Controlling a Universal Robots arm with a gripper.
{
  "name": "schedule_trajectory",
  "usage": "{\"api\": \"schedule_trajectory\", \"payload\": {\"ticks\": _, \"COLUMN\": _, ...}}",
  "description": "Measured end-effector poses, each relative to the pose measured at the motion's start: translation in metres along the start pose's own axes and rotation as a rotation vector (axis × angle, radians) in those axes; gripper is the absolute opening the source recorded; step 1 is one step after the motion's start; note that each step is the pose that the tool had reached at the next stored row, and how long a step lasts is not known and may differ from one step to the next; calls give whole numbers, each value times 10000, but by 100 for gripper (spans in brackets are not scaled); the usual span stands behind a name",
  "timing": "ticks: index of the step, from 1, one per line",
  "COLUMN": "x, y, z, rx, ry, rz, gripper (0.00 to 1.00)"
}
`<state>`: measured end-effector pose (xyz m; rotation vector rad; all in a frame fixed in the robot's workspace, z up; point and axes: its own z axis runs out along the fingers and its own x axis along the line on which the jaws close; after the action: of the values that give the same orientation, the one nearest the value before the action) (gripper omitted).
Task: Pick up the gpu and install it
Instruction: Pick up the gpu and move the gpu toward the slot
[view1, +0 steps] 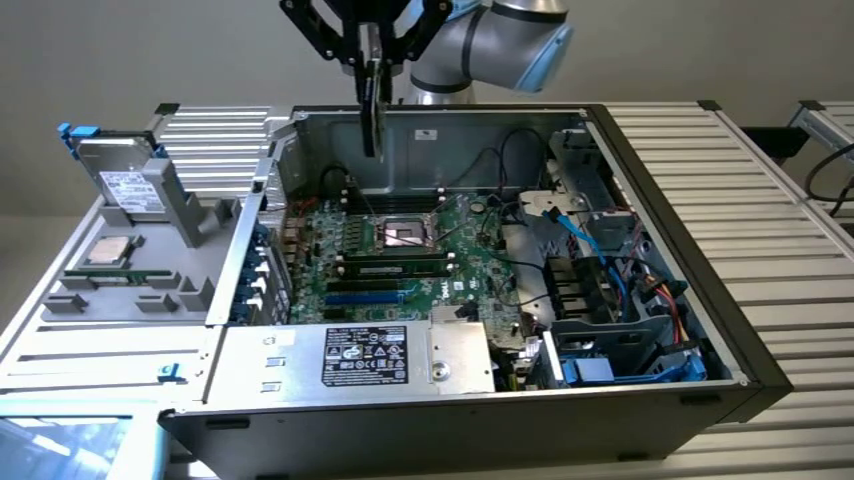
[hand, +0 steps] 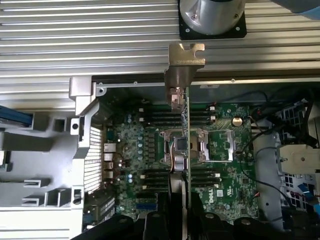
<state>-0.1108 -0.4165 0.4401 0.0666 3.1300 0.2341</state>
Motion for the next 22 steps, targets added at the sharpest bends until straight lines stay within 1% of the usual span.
{"api": "schedule_trajectory", "payload": {"ticks": 1, "x": -38, "y": 1, "z": 7, "rx": 12, "ry": 4, "rz": 1, "gripper": 28}}
{"api": "schedule_trajectory", "payload": {"ticks": 4, "x": -163, "y": 3, "z": 21, "rx": 14, "ry": 18, "rz": 4, "gripper": 28}}
{"api": "schedule_trajectory", "payload": {"ticks": 7, "x": -281, "y": 5, "z": 35, "rx": 16, "ry": 51, "rz": 9, "gripper": 28}}
{"api": "schedule_trajectory", "payload": {"ticks": 10, "x": -373, "y": 7, "z": 47, "rx": 16, "ry": 58, "rz": 10, "gripper": 28}}
{"api": "schedule_trajectory", "payload": {"ticks": 19, "x": -773, "y": 13, "z": 119, "rx": 19, "ry": 92, "rz": -3, "gripper": 28}}
{"api": "schedule_trajectory", "payload": {"ticks": 22, "x": -874, "y": 13, "z": 149, "rx": 18, "ry": 95, "rz": -26, "gripper": 28}}
